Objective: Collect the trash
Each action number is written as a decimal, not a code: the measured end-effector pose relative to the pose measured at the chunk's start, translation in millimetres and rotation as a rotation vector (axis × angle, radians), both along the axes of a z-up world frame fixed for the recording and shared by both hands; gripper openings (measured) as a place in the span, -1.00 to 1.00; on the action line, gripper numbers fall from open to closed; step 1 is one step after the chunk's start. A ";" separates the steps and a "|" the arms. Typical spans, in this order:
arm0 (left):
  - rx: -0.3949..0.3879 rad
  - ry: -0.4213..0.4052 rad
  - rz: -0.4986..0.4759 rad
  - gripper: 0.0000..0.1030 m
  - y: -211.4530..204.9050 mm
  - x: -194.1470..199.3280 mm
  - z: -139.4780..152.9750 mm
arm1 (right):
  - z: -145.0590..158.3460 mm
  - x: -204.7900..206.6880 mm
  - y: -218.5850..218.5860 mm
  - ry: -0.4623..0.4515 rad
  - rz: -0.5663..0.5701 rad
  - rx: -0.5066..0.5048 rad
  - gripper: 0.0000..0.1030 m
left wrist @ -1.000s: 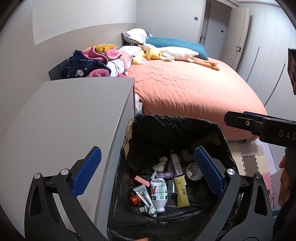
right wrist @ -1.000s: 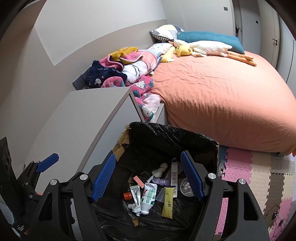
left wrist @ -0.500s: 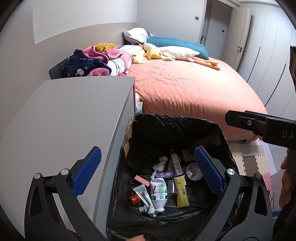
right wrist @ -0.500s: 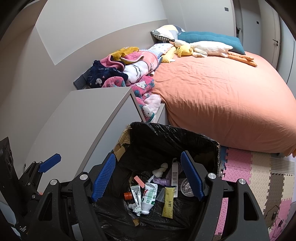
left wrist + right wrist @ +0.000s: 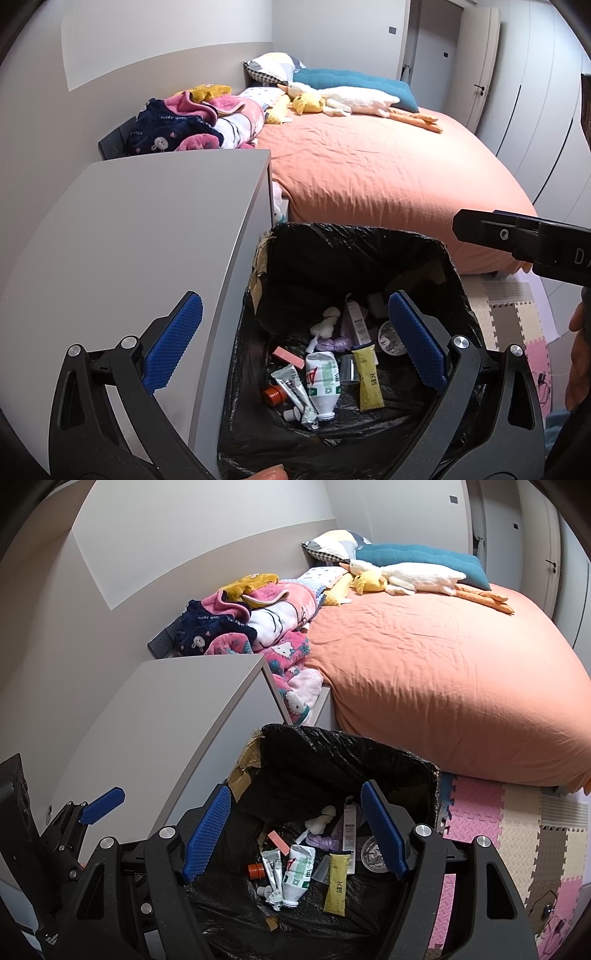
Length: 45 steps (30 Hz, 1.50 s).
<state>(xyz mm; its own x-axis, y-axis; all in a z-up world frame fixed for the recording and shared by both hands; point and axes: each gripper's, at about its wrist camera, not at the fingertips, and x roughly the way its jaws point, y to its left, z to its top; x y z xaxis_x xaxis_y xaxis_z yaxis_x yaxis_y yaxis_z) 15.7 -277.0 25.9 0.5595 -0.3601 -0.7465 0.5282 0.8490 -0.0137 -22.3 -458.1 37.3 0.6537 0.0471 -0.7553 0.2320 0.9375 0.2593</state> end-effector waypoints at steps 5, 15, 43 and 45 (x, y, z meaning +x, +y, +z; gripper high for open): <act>-0.002 0.001 -0.003 0.89 -0.4 -0.4 -0.3 | -0.1 -0.3 -0.6 0.002 -0.001 -0.001 0.44; 0.002 0.000 -0.011 0.89 -1.7 -0.8 -1.2 | -0.3 -0.4 -2.1 0.002 -0.003 -0.001 0.44; -0.005 -0.025 -0.003 0.89 0.0 -6.4 1.9 | 0.1 -0.5 -2.5 0.003 -0.003 -0.003 0.44; -0.001 -0.028 -0.007 0.89 -0.4 -7.2 2.2 | 0.1 -0.5 -2.2 0.003 -0.002 -0.004 0.44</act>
<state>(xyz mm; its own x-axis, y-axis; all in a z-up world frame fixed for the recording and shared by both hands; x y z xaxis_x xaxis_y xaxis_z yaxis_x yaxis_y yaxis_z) 8.5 -277.4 28.1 0.5779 -0.3647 -0.7301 0.5339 0.8455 0.0003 -22.8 -460.3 37.4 0.6519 0.0427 -0.7571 0.2349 0.9379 0.2552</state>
